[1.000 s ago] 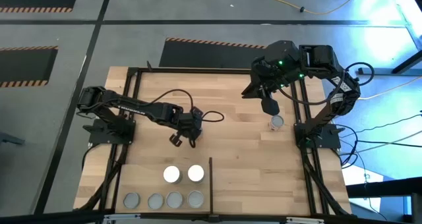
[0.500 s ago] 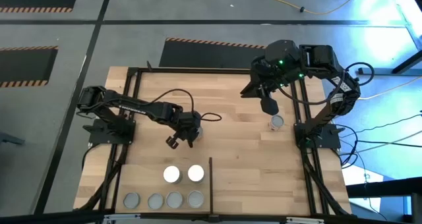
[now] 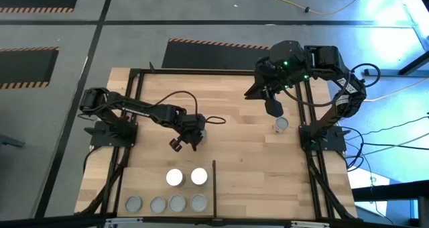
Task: Pick and place cans onto a shelf
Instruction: Put the canned black beans on the shelf
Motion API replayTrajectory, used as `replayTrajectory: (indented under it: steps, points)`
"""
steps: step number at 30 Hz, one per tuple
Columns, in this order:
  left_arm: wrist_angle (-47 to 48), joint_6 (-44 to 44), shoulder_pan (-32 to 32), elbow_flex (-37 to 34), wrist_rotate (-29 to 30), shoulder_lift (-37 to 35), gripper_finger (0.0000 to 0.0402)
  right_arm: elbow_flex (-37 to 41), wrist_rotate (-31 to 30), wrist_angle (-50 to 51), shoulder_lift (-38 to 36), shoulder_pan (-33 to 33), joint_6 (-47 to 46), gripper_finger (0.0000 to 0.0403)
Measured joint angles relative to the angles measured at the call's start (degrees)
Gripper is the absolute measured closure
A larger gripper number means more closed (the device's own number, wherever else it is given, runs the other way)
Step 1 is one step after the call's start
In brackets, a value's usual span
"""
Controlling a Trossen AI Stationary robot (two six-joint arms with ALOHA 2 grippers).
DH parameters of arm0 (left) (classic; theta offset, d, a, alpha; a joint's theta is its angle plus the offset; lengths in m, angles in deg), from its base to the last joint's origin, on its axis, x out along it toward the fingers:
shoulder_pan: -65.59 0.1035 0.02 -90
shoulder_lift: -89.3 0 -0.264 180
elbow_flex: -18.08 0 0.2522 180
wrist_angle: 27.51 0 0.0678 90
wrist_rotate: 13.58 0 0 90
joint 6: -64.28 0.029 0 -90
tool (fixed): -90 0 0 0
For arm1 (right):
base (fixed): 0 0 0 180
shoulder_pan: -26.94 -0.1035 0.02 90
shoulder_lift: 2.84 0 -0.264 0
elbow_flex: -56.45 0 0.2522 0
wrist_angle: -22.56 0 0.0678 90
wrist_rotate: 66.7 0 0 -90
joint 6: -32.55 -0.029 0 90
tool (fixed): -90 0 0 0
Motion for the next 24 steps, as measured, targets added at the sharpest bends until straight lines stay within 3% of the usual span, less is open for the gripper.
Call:
replayTrajectory:
  steps: [8, 24]
  points:
    - [-0.2, -1.0, 1.7, 0.0, -4.8, 3.1, 0.036, 0.0, 0.0, 0.0, 0.0, 0.0, 0.0, 0.0349]
    - [0.2, 0.4, 3.1, 0.0, -4.9, 2.8, 0.036, 0.0, 0.0, 0.1, 0.0, 0.0, 0.3, 0.0349]
